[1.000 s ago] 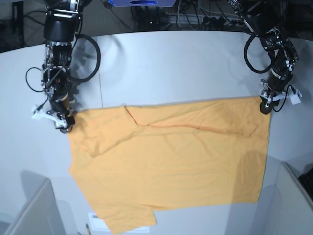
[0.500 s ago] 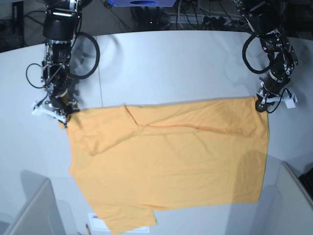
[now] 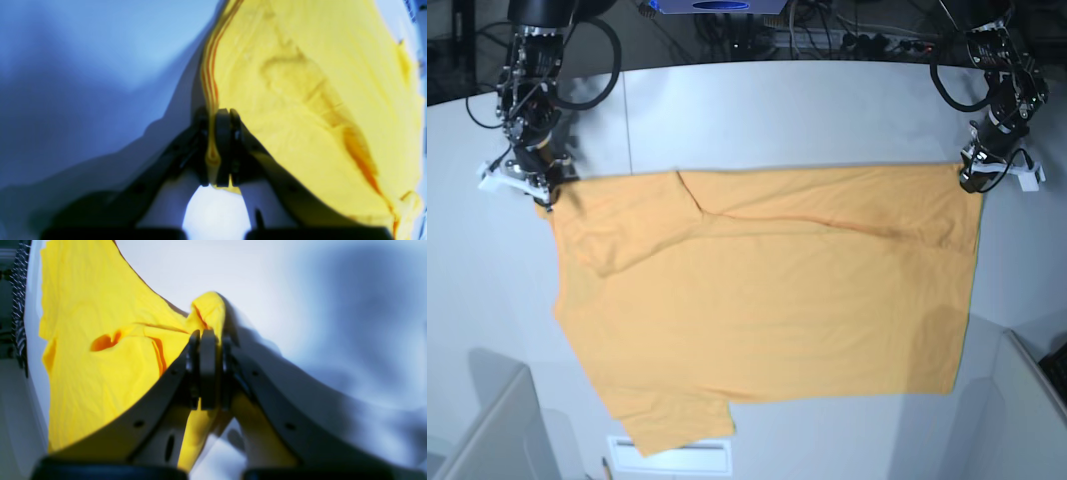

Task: Fold the T-shirt properly
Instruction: 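Drag the shirt by its shoulder edge toward the robot with both grippers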

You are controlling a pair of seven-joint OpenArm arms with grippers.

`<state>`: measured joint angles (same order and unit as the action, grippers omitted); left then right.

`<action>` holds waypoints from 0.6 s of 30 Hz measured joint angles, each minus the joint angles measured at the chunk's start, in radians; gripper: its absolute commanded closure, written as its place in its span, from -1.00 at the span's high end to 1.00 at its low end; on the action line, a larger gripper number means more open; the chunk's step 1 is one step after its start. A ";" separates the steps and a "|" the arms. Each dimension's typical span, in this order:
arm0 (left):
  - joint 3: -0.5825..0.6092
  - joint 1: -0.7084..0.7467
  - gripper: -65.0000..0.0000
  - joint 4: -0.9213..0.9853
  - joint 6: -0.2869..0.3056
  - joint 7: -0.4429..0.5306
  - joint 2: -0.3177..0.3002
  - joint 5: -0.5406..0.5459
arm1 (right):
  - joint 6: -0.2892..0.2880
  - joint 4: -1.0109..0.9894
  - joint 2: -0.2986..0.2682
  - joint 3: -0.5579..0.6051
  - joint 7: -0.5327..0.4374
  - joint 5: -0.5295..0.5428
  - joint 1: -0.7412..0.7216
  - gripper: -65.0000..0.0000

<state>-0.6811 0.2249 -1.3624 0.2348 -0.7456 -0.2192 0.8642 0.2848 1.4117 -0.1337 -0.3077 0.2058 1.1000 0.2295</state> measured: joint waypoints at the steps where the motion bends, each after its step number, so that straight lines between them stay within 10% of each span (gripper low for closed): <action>1: 0.000 0.020 -1.00 -0.023 0.000 -0.003 0.001 -0.003 | 0.006 0.017 -0.001 0.000 0.025 0.000 0.013 -1.00; 18: -0.003 0.318 -1.00 -0.279 -0.002 -0.014 0.009 -0.019 | 0.023 0.227 0.008 -0.124 0.212 0.000 0.268 -1.00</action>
<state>-0.6842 0.5430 -1.6413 0.2329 -0.7597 -0.2104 0.8455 0.3073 1.6390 -0.1257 -0.4320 0.4175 1.1004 0.4976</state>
